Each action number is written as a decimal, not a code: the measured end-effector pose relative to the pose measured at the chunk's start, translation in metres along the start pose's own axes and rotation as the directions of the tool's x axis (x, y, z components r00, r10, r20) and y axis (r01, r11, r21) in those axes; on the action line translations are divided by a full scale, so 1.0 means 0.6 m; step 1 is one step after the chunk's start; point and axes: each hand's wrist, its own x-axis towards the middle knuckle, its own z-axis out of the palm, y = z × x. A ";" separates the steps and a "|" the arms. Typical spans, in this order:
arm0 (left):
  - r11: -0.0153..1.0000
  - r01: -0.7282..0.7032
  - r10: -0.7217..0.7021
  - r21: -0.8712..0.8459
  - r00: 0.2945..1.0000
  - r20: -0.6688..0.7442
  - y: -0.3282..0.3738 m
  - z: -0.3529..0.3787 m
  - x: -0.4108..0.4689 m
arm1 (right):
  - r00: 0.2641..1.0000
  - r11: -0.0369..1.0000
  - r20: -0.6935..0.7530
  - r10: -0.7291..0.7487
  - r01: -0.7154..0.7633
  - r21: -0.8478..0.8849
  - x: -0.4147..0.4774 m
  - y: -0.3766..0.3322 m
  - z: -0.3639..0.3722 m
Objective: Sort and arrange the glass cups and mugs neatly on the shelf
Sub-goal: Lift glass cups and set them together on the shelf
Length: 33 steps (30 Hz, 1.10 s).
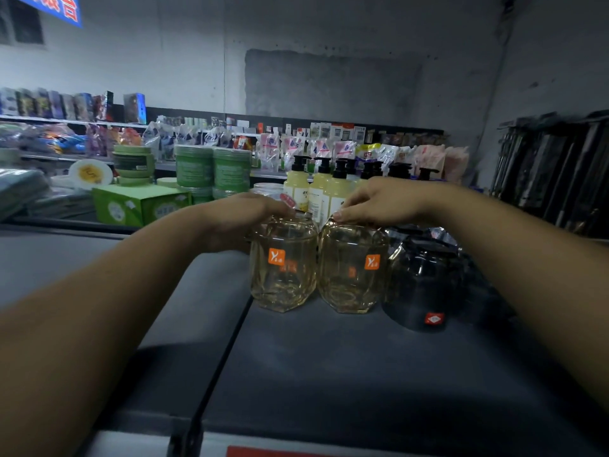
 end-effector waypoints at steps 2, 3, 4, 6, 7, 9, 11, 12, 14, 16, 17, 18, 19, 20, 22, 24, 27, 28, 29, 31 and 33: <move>1.000 -0.004 0.004 0.005 1.000 0.004 0.001 -0.001 -0.002 | 1.000 1.000 -0.021 -0.007 0.006 -0.019 -0.004 -0.003 0.005; 1.000 -0.007 0.007 0.012 1.000 0.005 0.001 -0.001 -0.003 | 0.999 1.000 -0.035 -0.009 0.008 -0.021 -0.005 -0.004 0.007; 1.000 -0.008 0.008 0.018 1.000 0.010 0.001 -0.001 -0.003 | 0.999 1.000 -0.052 -0.007 0.006 -0.018 -0.005 -0.004 0.009; 1.000 -0.007 0.006 0.024 1.000 0.015 0.001 -0.002 -0.003 | 0.997 1.000 -0.077 0.004 -0.006 -0.024 -0.005 -0.005 0.012; 1.000 -0.005 0.004 0.027 1.000 0.013 0.001 -0.003 -0.002 | 0.996 0.999 -0.085 0.007 -0.009 -0.032 -0.004 -0.004 0.012; 0.999 -0.008 0.007 0.032 1.000 0.015 0.000 -0.004 -0.002 | 0.996 0.999 -0.089 0.005 -0.008 -0.042 -0.004 -0.004 0.013; 0.999 -0.014 0.013 0.040 1.000 0.018 -0.001 -0.005 -0.001 | 0.995 0.999 -0.097 -0.007 0.002 -0.048 -0.006 -0.005 0.015; 0.999 -0.014 0.013 0.040 1.000 0.015 -0.001 -0.006 0.000 | 0.995 0.999 -0.103 -0.010 0.004 -0.054 -0.006 -0.004 0.016; 0.999 -0.013 0.012 0.052 1.000 0.011 -0.001 -0.005 -0.001 | 0.994 0.997 -0.110 -0.019 0.010 -0.074 -0.011 -0.007 0.018; 0.995 -0.034 0.034 0.096 0.999 -0.001 0.003 -0.005 -0.003 | 0.991 0.994 -0.129 -0.032 0.019 -0.106 -0.021 -0.011 0.018; 0.992 -0.059 0.062 0.115 0.998 -0.016 0.007 -0.004 -0.006 | 0.988 0.992 -0.148 -0.040 0.022 -0.121 -0.027 -0.014 0.016; 0.986 -0.098 0.105 0.133 0.993 -0.048 0.014 -0.003 -0.011 | 0.984 0.991 -0.171 -0.046 0.024 -0.131 -0.037 -0.017 0.012; 0.974 -0.155 0.172 0.164 0.981 -0.089 0.022 -0.002 -0.018 | 0.979 0.990 -0.194 -0.055 0.028 -0.139 -0.049 -0.021 0.008; 0.943 -0.232 0.268 0.237 0.955 -0.129 0.033 0.000 -0.026 | 0.973 0.988 -0.220 -0.068 0.035 -0.150 -0.064 -0.025 0.004; 0.817 -0.393 0.484 0.422 0.866 -0.129 0.058 0.014 -0.044 | 0.962 0.983 -0.256 -0.095 0.050 -0.175 -0.101 -0.034 -0.003; 0.682 -0.512 0.596 0.522 0.803 0.011 0.087 0.044 -0.067 | 0.956 0.982 -0.273 -0.110 0.061 -0.181 -0.143 -0.037 -0.002; 0.402 -0.596 0.588 0.696 0.750 0.303 0.120 0.097 -0.086 | 0.946 0.973 -0.308 -0.103 0.032 -0.228 -0.199 -0.023 0.019; 0.287 -0.608 0.571 0.740 0.729 0.377 0.124 0.110 -0.088 | 0.941 0.968 -0.324 -0.100 0.017 -0.251 -0.211 -0.014 0.031; 0.192 -0.608 0.553 0.770 0.715 0.428 0.128 0.121 -0.089 | 0.933 0.964 -0.344 -0.105 0.010 -0.267 -0.221 -0.006 0.044; 0.098 -0.577 0.496 0.811 0.734 0.463 0.131 0.134 -0.091 | 0.906 0.967 -0.405 -0.121 0.016 -0.253 -0.229 0.011 0.068; 0.055 -0.495 0.412 0.867 0.803 0.432 0.138 0.147 -0.095 | 0.872 0.979 -0.475 -0.119 0.023 -0.202 -0.231 0.019 0.082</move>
